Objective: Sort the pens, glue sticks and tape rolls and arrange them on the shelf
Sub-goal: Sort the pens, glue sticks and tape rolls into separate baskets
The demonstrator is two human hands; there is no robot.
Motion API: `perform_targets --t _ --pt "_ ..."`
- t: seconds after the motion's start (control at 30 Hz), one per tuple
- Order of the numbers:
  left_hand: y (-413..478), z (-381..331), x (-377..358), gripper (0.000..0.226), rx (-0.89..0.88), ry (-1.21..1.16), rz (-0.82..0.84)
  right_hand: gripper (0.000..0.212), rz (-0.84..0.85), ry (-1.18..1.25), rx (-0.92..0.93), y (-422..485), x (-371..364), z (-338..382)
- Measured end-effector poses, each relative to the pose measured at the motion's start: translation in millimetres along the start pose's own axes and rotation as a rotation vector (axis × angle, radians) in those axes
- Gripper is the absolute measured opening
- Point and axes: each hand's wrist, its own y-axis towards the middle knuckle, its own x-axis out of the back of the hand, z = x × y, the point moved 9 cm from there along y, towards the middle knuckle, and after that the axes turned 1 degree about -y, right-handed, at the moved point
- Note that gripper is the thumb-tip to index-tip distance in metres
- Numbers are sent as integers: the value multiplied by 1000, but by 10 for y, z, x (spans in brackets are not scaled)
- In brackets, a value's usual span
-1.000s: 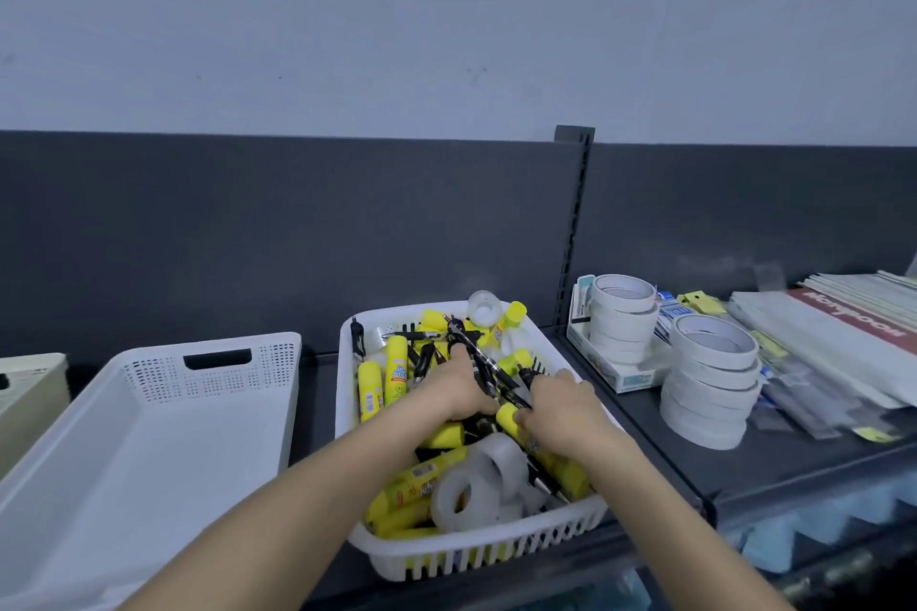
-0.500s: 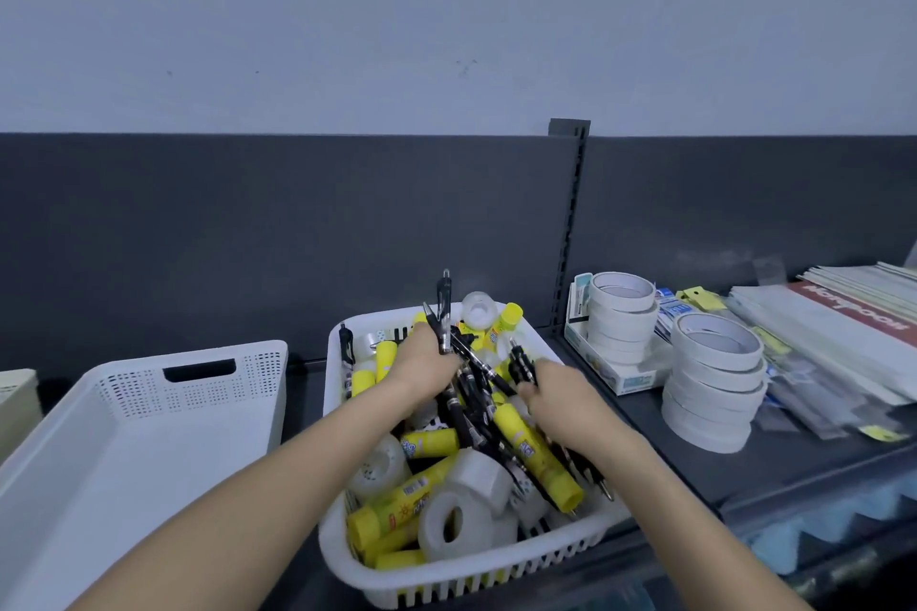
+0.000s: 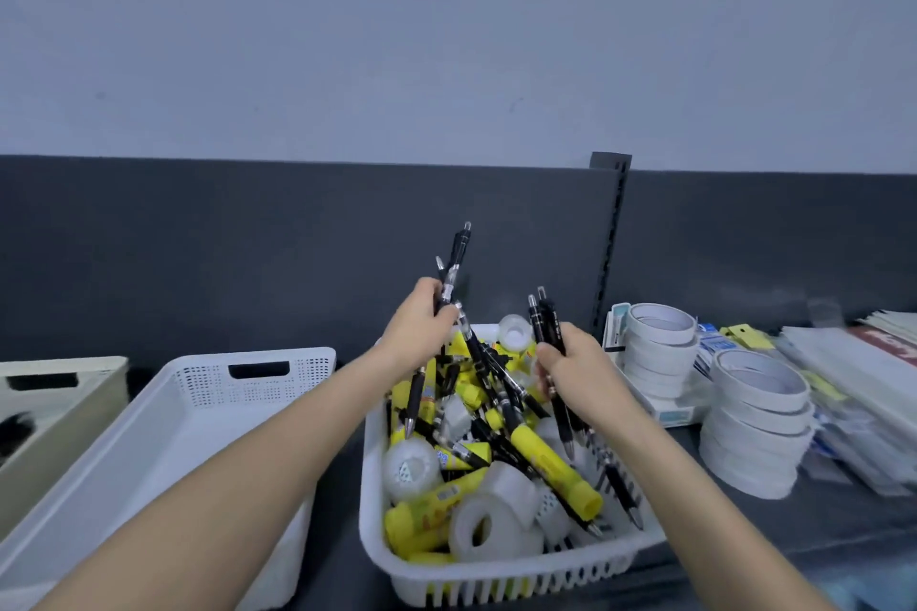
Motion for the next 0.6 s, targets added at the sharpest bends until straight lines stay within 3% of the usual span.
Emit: perform_targets --t 0.13,0.27,0.6 --pt "-234 -146 -285 15 -58 -24 144 16 -72 19 -2 -19 -3 20" --pt "-401 -272 -512 13 -83 -118 179 15 -79 111 46 -123 -76 138" --pt "-673 -111 -201 26 23 -59 133 28 151 479 -89 -284 -381 77"
